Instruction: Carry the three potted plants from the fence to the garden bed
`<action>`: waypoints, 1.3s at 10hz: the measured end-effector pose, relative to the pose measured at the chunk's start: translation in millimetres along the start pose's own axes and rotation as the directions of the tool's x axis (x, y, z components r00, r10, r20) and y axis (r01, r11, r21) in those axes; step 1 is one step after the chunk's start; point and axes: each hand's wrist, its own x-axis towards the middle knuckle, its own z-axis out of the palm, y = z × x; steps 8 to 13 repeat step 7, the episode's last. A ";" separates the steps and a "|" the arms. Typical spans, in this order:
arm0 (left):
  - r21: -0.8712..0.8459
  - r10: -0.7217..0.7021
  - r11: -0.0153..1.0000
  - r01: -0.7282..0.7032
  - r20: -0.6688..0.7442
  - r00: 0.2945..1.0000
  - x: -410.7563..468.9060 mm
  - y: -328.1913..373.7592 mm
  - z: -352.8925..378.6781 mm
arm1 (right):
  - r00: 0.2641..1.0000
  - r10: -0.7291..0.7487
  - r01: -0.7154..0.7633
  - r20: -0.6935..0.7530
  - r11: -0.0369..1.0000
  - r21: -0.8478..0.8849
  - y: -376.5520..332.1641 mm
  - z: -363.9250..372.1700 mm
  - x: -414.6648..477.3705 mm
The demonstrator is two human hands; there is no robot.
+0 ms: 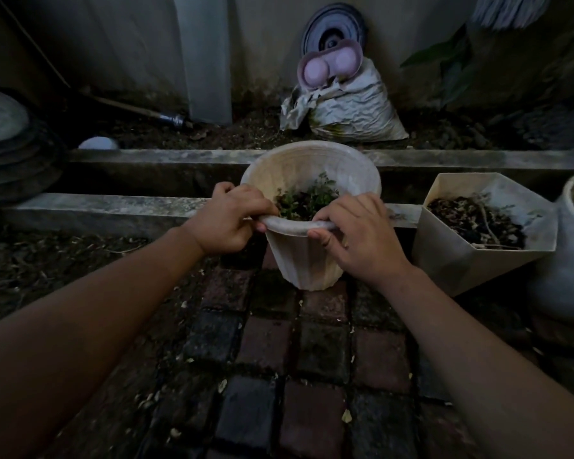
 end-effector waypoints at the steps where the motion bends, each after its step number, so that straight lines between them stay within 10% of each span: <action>1: 0.058 0.021 0.998 -0.023 0.035 0.999 -2.0 10.4 3.9 | 1.000 -0.016 0.017 0.027 0.999 -0.031 -0.5 -3.6 -2.3; 13: 0.102 -0.203 0.978 0.181 0.269 0.942 14.3 13.7 -47.5 | 0.942 0.209 -0.246 0.262 0.962 0.117 0.1 -49.7 41.3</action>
